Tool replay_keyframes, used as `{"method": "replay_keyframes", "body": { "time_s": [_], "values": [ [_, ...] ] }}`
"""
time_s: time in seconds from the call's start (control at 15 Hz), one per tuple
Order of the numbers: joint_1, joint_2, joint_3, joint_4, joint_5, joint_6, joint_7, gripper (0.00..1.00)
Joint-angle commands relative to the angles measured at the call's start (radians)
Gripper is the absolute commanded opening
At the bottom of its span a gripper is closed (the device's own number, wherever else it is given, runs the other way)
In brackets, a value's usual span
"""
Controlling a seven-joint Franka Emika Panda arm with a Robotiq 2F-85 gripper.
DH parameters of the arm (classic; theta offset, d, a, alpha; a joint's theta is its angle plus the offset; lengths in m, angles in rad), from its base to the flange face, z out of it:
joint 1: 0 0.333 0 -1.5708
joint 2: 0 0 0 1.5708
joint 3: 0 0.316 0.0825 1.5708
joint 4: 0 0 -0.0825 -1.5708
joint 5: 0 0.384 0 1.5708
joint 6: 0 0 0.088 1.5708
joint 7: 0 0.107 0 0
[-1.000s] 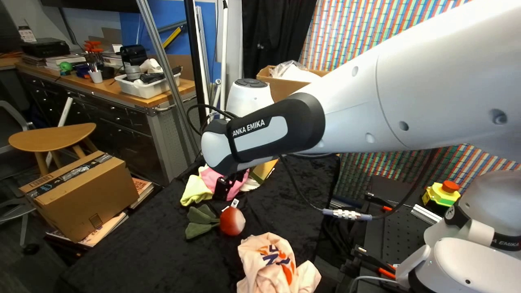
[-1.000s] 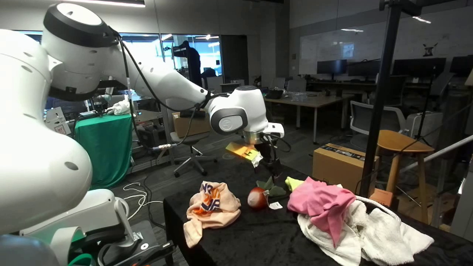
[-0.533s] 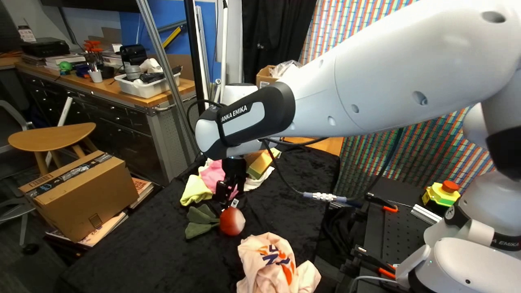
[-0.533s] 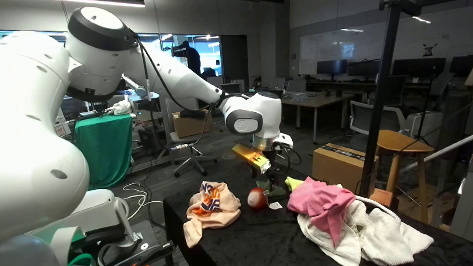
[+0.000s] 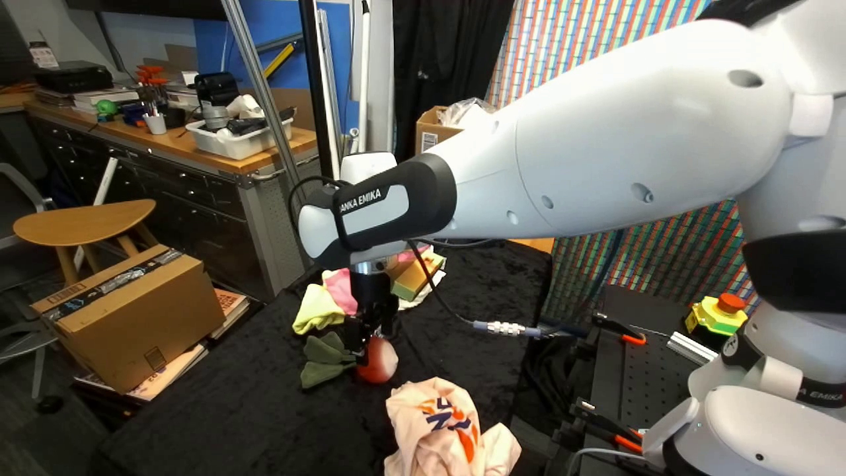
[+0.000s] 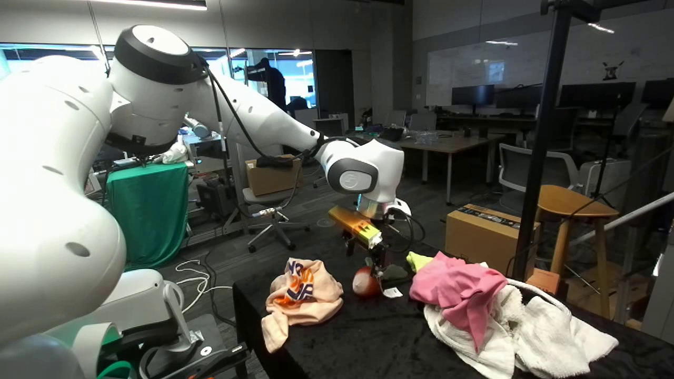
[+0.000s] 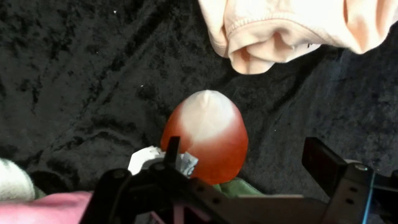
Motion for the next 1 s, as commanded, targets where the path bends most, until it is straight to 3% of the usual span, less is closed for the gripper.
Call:
{"method": "replay_keyframes", "body": {
  "time_s": [0.0,0.6,0.67,0.93],
  "values": [
    [-0.039,-0.057,0.017,0.082,0.012,-0.073,-0.006,1.00],
    [-0.052,-0.164,0.004,0.150,0.017,-0.092,0.011,1.00],
    [-0.053,-0.173,0.002,0.156,0.018,-0.089,0.014,0.80],
    [-0.058,-0.187,-0.005,0.164,0.023,-0.087,0.015,0.49]
  ]
}}
